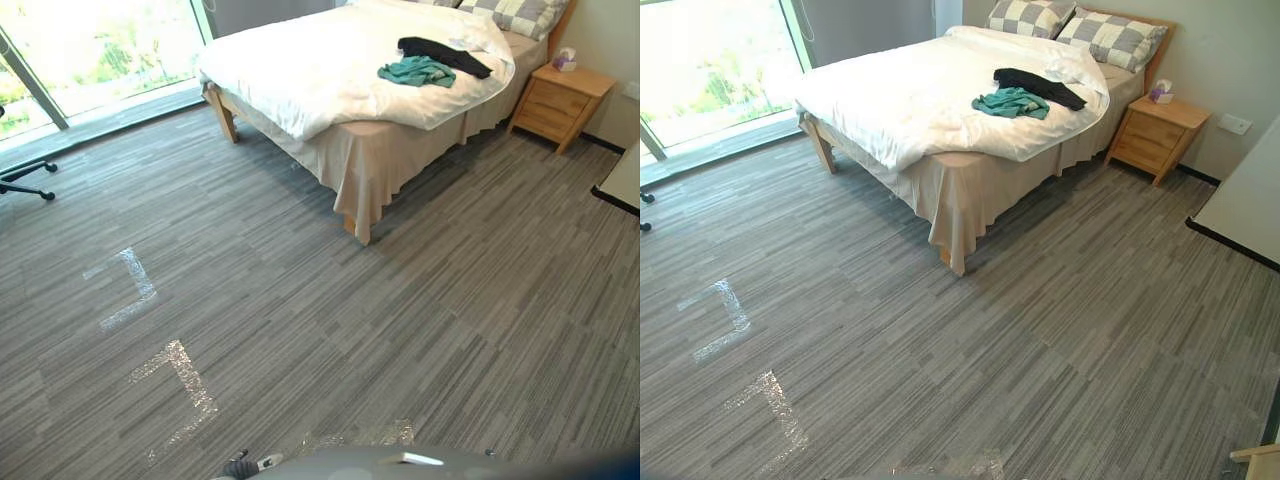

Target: Tidy the bed and pick cloth on bed and put in laundry

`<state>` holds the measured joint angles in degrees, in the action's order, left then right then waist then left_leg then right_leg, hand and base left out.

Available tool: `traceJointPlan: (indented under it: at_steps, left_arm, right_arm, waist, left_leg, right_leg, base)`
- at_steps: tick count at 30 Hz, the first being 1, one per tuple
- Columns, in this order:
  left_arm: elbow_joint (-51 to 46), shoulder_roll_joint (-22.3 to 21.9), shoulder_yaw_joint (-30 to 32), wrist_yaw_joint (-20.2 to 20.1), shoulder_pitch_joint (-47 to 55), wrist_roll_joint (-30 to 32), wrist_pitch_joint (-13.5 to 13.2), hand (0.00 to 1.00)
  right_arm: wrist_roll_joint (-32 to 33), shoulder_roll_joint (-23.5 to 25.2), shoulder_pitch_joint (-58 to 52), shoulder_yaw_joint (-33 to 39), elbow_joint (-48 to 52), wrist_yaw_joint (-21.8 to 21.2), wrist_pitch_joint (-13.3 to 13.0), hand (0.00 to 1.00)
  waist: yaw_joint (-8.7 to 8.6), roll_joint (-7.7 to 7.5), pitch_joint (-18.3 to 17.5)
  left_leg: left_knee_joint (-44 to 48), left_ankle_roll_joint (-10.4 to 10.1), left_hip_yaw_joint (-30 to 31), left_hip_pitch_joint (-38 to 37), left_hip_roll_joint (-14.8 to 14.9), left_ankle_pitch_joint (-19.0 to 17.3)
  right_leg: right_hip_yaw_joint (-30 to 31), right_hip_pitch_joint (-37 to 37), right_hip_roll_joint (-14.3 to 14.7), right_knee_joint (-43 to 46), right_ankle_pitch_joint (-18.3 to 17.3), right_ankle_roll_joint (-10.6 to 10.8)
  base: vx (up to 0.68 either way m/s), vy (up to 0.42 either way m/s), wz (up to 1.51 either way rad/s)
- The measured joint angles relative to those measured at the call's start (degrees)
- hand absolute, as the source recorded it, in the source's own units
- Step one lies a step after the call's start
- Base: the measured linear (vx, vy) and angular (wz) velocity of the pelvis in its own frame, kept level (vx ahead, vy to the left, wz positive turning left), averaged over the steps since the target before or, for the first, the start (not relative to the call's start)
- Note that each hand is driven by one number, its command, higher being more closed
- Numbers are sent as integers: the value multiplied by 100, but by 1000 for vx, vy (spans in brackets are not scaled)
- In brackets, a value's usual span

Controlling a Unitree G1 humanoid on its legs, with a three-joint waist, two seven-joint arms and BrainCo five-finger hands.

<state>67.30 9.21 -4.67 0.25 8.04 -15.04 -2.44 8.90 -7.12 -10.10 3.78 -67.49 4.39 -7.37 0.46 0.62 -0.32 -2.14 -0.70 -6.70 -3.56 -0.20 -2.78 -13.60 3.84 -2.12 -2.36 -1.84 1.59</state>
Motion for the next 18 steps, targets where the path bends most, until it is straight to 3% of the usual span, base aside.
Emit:
traceJointPlan:
  at_steps: [1,3,18]
  left_arm:
    - [16,-6,-55,0,-51,-6,-30,0]
    - [158,4,-207,-20,-166,-12,-32,0]
    - [160,51,-419,-68,-232,-5,-52,0]
  right_arm:
    - [10,8,126,42,-14,33,-26,0]
    - [39,5,266,83,-63,46,-58,0]
    - [97,22,406,137,-108,70,-62,0]
  waist:
    - [-3,17,17]
    - [1,53,76]
    - [17,-11,168]
  left_leg:
    - [-108,-111,-60,-92,0,46]
    - [-162,-117,-62,-137,10,52]
    - [-332,-74,-106,-207,9,143]
  right_leg:
    - [-11,86,8,-108,39,74]
    - [-44,113,20,-120,34,177]
    - [-136,109,30,-191,46,161]
  base:
    - [28,-15,-4]
    - [0,0,0]
    - [-51,-11,0]
